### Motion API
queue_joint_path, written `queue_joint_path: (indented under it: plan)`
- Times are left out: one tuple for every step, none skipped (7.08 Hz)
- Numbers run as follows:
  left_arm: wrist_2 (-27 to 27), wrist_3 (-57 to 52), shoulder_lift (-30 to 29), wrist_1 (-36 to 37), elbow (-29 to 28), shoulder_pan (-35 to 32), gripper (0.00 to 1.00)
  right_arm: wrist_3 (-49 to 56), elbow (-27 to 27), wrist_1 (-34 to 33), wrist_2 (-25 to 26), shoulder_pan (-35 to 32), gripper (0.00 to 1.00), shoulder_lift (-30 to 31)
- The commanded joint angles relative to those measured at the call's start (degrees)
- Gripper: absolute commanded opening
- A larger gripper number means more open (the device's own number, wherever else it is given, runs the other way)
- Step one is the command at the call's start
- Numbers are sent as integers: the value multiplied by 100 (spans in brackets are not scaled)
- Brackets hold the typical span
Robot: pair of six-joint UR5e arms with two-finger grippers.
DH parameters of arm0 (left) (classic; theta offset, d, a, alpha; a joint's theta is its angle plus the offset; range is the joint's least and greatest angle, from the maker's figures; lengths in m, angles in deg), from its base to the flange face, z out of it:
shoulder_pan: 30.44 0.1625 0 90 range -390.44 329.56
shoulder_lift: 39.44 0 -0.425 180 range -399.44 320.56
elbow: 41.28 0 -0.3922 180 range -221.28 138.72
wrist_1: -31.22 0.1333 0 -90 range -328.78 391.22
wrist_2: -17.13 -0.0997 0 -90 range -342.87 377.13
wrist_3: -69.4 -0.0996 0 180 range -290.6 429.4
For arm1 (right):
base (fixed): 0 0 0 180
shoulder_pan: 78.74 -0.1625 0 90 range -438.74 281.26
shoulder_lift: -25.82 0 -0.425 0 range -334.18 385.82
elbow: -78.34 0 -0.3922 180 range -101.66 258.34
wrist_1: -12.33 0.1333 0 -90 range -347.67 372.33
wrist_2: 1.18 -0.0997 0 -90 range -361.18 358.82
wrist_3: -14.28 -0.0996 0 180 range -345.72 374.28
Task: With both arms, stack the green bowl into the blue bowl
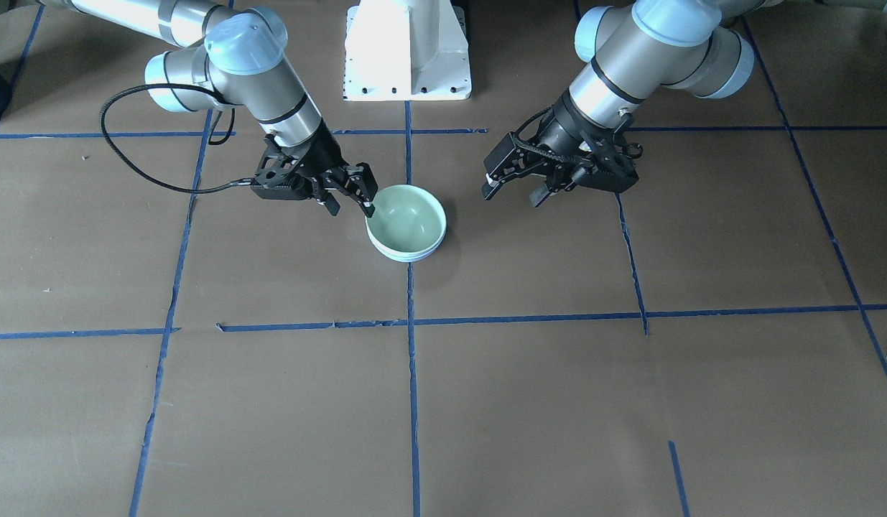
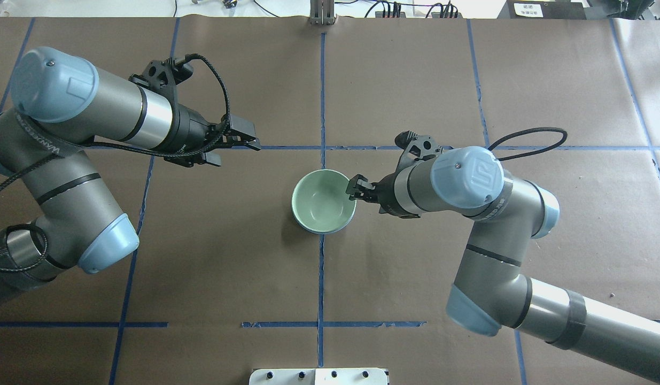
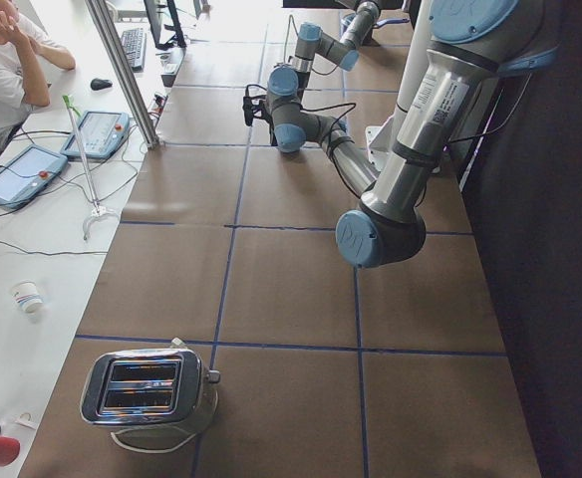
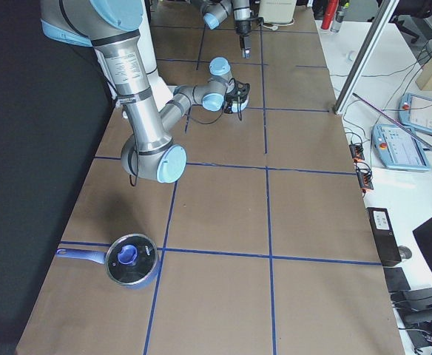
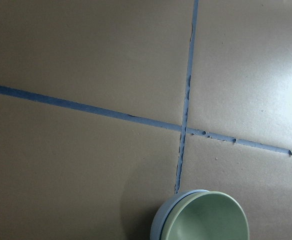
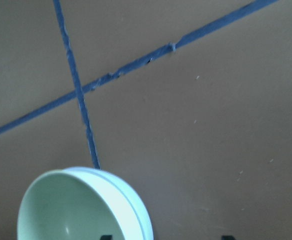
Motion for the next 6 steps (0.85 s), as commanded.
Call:
queue_joint_path:
  plan:
    - [0,-60,26,19,-5,-43,93,462,-815,-113,-1416,-1229,100,893]
    - [8,-104,27,36,-109,-96,93,1353,-1019,-105,-1989,-1906,100,1533]
    - [26,-870,436,45,-110,-218,93,2676,-995,-104,-2378,-2565,100,2218]
    - [304,-1704,892,54,-110,-559,93,3925,-926,-148,-2416,-2972,100,2695]
    - [838,-2583,1323,54,-180,-1197,93,4738,-629,-166,-2469,-3411,100,2796]
    - [1200,-3731,1701,71,-372,-1813,93,5547,-252,-183,-2791,-3911,100,2840]
